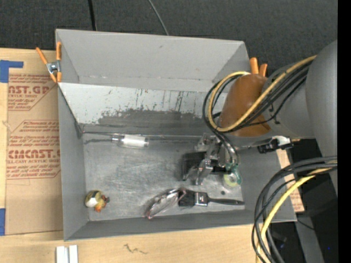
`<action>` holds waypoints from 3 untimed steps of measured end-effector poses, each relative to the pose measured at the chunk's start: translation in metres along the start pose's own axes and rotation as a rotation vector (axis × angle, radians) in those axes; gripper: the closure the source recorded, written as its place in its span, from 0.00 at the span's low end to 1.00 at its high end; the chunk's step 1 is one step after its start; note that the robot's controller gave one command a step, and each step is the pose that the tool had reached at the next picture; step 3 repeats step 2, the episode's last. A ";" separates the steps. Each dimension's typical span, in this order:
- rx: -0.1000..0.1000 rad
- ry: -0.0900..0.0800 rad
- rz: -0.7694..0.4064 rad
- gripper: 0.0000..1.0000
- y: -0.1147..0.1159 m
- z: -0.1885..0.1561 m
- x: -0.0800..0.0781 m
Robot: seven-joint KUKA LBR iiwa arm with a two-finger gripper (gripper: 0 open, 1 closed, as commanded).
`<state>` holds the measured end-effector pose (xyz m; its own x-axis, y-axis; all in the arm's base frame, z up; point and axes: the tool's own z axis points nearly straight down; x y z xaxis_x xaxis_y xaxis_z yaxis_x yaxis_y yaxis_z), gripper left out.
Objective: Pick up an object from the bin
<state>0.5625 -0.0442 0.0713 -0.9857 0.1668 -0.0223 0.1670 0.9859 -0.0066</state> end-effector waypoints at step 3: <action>-0.005 0.027 -0.002 1.00 0.002 -0.031 0.005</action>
Offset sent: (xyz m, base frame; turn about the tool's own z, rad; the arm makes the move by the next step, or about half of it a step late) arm 0.0001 0.0000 0.0330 0.0001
